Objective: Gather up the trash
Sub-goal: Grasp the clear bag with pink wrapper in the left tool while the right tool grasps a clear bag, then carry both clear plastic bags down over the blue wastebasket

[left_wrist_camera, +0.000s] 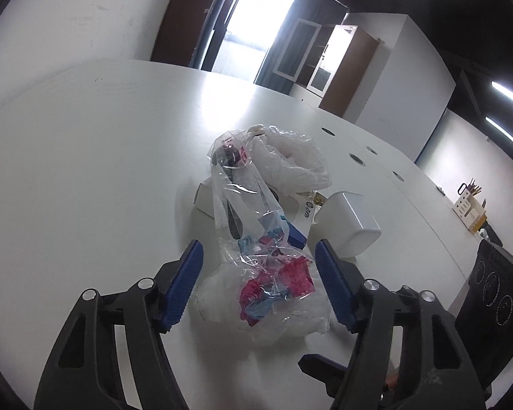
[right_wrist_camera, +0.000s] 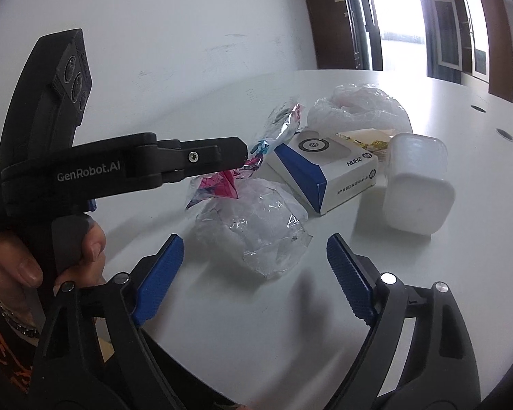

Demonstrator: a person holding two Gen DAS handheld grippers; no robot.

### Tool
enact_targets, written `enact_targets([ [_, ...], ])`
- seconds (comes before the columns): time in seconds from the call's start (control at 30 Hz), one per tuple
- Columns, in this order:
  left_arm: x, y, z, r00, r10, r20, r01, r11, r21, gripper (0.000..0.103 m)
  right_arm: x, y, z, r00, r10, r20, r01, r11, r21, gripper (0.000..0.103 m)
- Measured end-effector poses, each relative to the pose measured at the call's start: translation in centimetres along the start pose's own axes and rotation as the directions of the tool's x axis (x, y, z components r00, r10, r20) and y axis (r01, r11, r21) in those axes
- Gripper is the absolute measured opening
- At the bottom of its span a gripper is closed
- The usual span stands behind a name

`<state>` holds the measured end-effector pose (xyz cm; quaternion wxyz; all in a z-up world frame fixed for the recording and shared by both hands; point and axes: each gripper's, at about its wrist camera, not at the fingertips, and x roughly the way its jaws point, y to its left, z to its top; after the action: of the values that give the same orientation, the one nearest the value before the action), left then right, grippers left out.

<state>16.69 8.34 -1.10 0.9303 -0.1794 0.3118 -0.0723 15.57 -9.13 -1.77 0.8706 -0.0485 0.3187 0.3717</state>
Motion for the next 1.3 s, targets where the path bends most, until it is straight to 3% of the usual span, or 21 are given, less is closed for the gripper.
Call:
enact_targets([
  [0.1, 0.6, 0.8, 0.0, 1.0, -0.009, -0.018, 0.009, 1.0, -0.015, 0.05, 1.0, 0.0, 0.3, 0.999, 0.017, -0.033, -0.017, 1.0, 0.015, 0.069],
  [0.23, 0.4, 0.9, 0.0, 1.0, -0.006, -0.008, 0.006, 1.0, 0.003, 0.044, 1.5, -0.3, 0.2, 0.998, 0.021, -0.059, -0.019, 0.999, 0.043, 0.055],
  [0.37, 0.3, 1.2, 0.2, 1.0, -0.006, -0.002, 0.006, 1.0, -0.006, 0.039, 1.4, -0.2, 0.0, 0.998, 0.026, -0.065, -0.023, 0.999, 0.046, 0.032],
  [0.5, -0.7, 1.5, 0.5, 0.999, 0.011, 0.031, -0.011, 1.0, -0.013, 0.032, 0.8, 0.4, -0.1, 0.999, 0.015, -0.051, -0.013, 0.999, 0.04, 0.025],
  [1.17, -7.3, -1.9, -0.8, 0.987, 0.047, 0.152, -0.054, 0.998, 0.037, 0.027, -5.5, -0.2, -2.0, 0.998, -0.036, 0.043, 0.033, 0.996, 0.08, 0.02],
  [1.23, -8.0, -2.2, -1.4, 0.987, 0.044, 0.155, -0.051, 0.998, 0.037, 0.027, -6.4, -0.4, -2.3, 0.998, -0.012, 0.054, 0.005, 0.994, 0.114, 0.02],
  [1.3, -8.7, -2.7, -2.2, 0.988, 0.037, 0.151, -0.045, 0.998, 0.049, 0.027, -7.3, -1.5, -2.7, 0.996, 0.06, 0.07, -0.072, 0.982, 0.176, 0.019],
])
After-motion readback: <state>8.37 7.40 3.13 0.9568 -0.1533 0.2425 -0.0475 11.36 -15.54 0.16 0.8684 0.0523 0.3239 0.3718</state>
